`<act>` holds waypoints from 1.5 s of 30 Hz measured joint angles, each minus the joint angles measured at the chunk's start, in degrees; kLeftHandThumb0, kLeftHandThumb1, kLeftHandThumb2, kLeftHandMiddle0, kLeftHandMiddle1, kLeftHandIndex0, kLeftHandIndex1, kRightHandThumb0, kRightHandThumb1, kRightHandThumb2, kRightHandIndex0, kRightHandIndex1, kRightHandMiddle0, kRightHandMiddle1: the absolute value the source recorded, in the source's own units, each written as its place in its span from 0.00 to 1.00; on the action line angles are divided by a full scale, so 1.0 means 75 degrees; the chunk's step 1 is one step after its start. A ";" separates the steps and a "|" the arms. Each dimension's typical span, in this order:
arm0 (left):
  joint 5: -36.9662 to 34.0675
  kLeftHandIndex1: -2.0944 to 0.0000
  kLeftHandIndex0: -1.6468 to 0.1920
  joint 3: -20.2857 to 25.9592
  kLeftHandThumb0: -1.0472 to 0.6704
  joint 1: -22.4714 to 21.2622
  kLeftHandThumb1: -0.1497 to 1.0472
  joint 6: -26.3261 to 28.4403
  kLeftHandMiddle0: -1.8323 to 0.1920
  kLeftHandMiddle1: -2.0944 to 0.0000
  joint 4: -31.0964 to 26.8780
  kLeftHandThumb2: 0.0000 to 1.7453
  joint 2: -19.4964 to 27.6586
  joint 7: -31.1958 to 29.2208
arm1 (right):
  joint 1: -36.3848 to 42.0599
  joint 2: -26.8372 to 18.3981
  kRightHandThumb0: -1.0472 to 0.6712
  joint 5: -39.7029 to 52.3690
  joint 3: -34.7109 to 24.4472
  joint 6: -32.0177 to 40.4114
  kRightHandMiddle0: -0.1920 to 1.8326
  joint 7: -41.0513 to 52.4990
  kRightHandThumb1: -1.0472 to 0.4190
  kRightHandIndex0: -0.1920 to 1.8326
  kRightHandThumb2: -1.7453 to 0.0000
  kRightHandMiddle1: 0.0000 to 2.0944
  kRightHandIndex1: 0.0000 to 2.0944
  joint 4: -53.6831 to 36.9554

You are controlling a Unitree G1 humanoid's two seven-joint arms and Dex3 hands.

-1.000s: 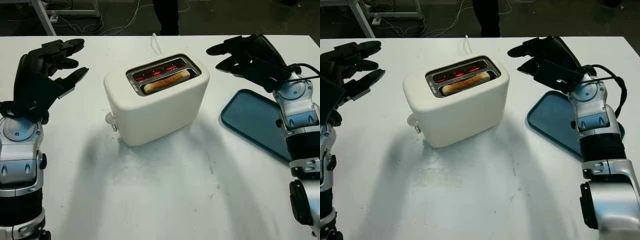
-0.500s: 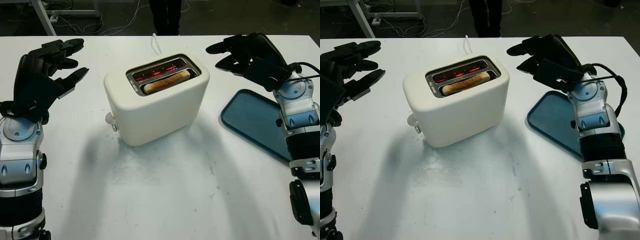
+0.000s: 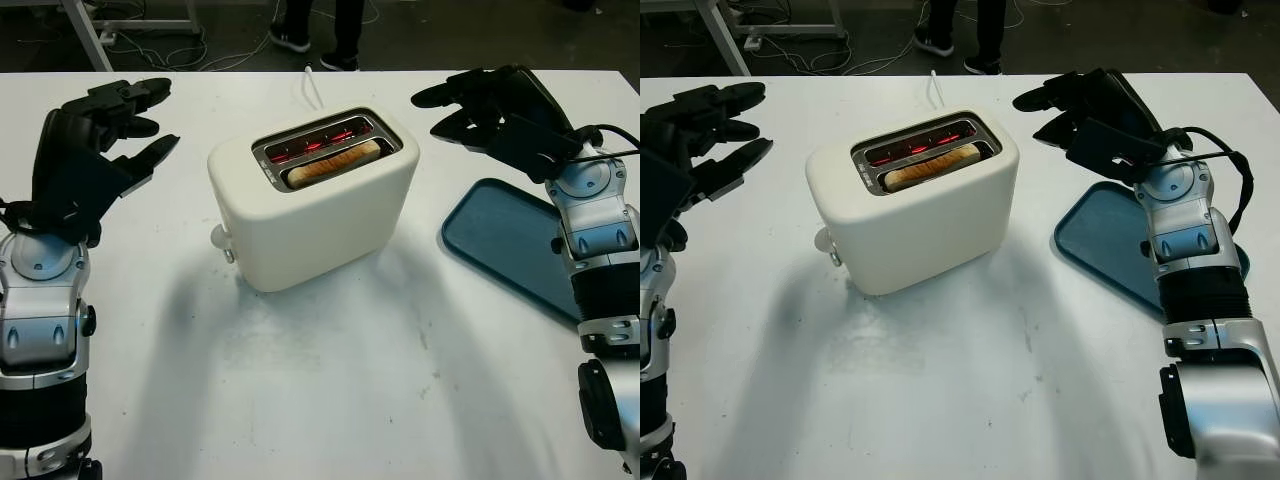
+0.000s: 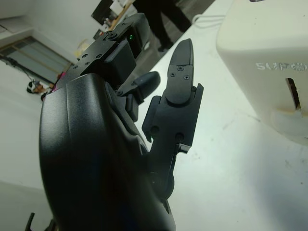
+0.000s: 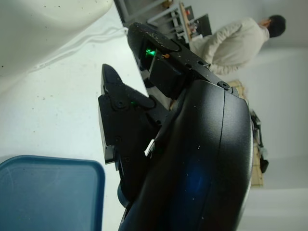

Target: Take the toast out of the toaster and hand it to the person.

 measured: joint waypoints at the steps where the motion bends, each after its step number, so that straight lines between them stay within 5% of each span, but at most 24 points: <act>1: 0.0003 0.99 0.51 -0.0002 0.45 -0.0001 0.86 -0.0060 0.79 0.45 0.0010 0.17 0.0018 0.0000 | 0.0000 0.0000 0.58 -0.0006 0.0000 0.0032 0.56 0.0000 0.09 0.56 0.95 0.00 0.20 -0.0018; 45: 0.0114 0.97 0.52 0.0027 0.48 -0.0012 0.83 -0.0063 0.77 0.47 -0.0074 0.16 0.0023 0.0133 | -0.0001 0.0000 0.60 -0.0049 -0.0004 0.0203 0.55 -0.0009 0.09 0.55 0.96 0.00 0.20 -0.0123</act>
